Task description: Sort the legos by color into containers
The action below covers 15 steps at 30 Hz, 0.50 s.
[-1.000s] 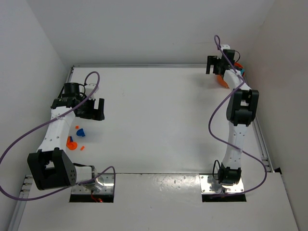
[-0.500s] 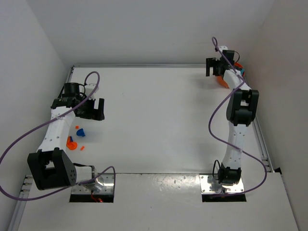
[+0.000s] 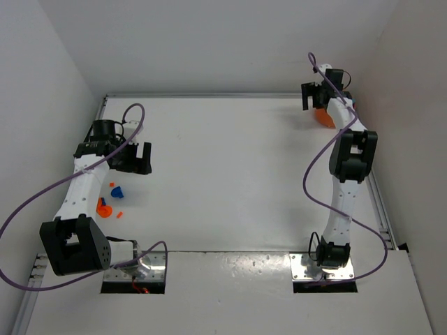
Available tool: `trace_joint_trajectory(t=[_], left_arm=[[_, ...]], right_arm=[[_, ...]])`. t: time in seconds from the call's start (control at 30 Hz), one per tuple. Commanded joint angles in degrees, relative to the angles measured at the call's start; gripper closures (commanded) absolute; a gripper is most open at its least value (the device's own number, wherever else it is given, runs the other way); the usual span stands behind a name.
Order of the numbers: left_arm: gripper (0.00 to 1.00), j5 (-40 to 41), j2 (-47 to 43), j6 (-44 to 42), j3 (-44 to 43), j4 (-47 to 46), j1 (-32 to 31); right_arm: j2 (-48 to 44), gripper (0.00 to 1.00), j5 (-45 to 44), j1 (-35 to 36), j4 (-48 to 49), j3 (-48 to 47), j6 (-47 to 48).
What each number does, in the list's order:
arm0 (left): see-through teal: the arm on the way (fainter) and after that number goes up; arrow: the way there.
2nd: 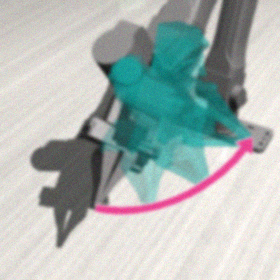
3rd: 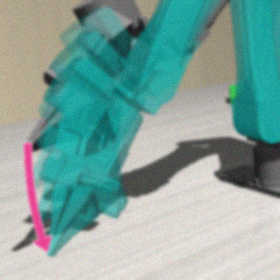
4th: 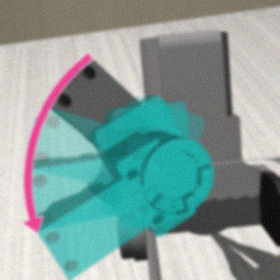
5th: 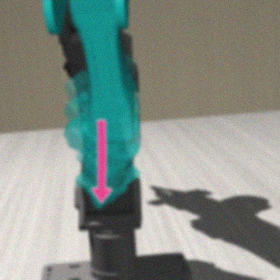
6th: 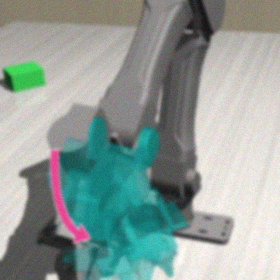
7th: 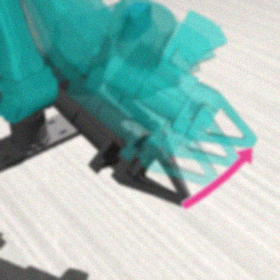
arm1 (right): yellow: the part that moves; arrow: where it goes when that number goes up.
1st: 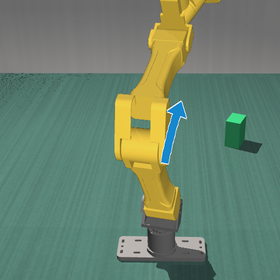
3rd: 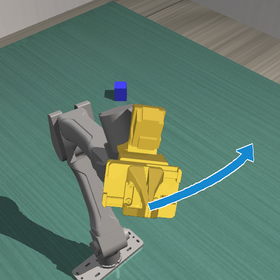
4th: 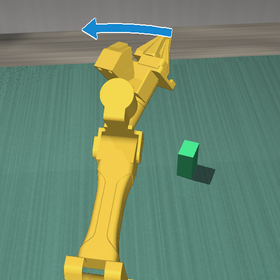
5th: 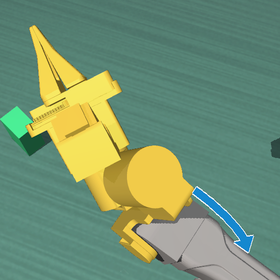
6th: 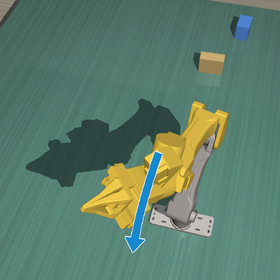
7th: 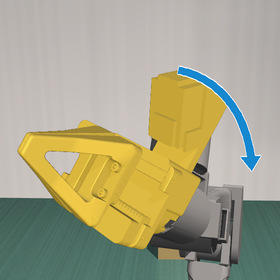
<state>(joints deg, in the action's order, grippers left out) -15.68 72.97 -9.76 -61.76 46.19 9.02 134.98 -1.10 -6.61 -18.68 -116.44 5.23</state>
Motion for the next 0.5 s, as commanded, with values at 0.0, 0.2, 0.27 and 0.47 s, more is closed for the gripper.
trace_joint_trajectory(t=[0.0, 0.2, 0.27, 0.47], left_arm=[[0.00, -1.1, -0.3, 0.9, -0.1, -1.0, 0.7], [0.00, -1.6, -0.3, 0.9, -0.1, -1.5, 0.7], [0.00, -1.6, -0.3, 0.9, -0.1, -1.5, 0.7], [0.00, -1.6, -0.3, 0.9, -0.1, -1.5, 0.7]], right_arm=[[-1.2, 0.00, -1.3, -0.8, -1.4, -2.1, 1.6], [-1.9, 0.00, -0.1, -1.3, -2.2, -1.9, 2.1], [-3.1, 0.00, 1.4, -1.3, -0.8, -1.3, 1.6], [-4.9, 0.00, 2.7, -1.3, 2.1, 0.0, -0.5]])
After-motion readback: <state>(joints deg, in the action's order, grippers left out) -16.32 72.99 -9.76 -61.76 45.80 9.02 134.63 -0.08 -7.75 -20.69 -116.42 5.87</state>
